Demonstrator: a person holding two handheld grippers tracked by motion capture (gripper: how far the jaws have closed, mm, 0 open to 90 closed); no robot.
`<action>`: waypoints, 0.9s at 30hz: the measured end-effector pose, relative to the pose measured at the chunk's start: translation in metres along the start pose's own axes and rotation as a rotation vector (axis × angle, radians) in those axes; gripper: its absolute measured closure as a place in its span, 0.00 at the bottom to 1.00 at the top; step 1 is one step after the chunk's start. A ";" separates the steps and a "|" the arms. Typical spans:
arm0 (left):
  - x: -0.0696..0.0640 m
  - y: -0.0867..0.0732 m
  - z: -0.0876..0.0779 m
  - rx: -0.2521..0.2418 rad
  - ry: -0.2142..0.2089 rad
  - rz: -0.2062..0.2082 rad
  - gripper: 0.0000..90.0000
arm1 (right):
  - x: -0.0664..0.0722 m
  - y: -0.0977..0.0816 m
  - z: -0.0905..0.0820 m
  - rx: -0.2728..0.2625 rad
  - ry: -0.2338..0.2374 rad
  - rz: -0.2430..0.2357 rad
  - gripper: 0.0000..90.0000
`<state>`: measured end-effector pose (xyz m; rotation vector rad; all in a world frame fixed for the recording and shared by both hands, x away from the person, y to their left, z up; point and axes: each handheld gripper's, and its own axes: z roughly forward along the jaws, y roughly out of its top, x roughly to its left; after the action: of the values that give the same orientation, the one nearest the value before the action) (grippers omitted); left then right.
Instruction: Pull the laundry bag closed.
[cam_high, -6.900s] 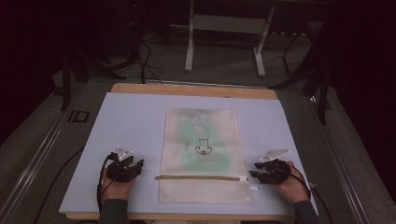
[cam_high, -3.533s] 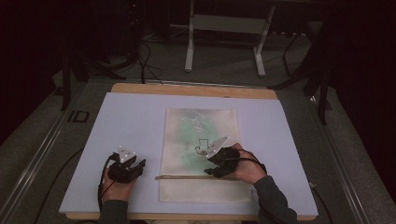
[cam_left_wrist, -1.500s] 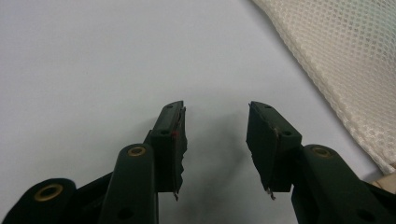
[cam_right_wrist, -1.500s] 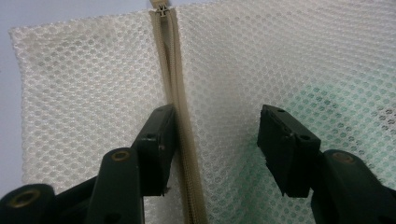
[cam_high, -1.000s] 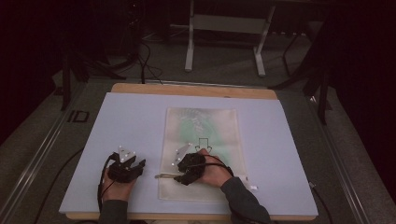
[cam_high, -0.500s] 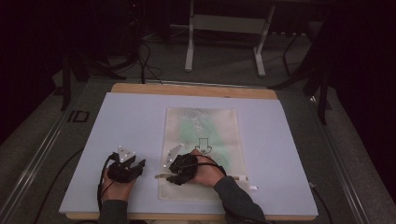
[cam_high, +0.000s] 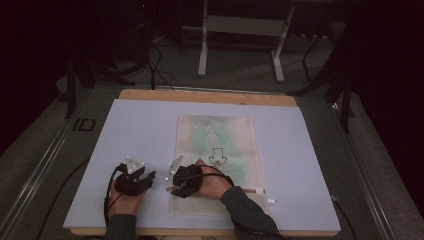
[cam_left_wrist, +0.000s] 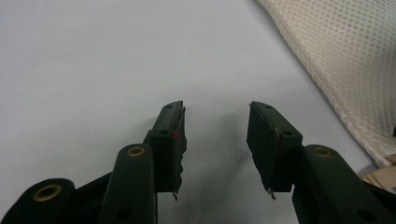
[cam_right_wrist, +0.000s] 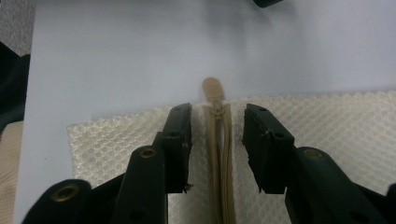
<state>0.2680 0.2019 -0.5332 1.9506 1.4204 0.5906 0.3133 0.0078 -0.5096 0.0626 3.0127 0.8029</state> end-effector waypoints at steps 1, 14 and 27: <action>0.000 0.000 0.000 0.000 -0.001 -0.001 0.62 | 0.000 0.001 0.001 0.002 0.002 -0.004 0.70; 0.003 0.000 -0.001 -0.007 0.003 -0.014 0.62 | -0.004 0.022 0.008 0.033 0.026 -0.005 0.72; 0.006 -0.001 -0.002 -0.013 0.005 -0.027 0.62 | -0.005 0.033 0.019 0.096 0.028 -0.022 0.89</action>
<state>0.2678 0.2084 -0.5321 1.9177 1.4404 0.5915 0.3196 0.0458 -0.5090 0.0202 3.0712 0.6626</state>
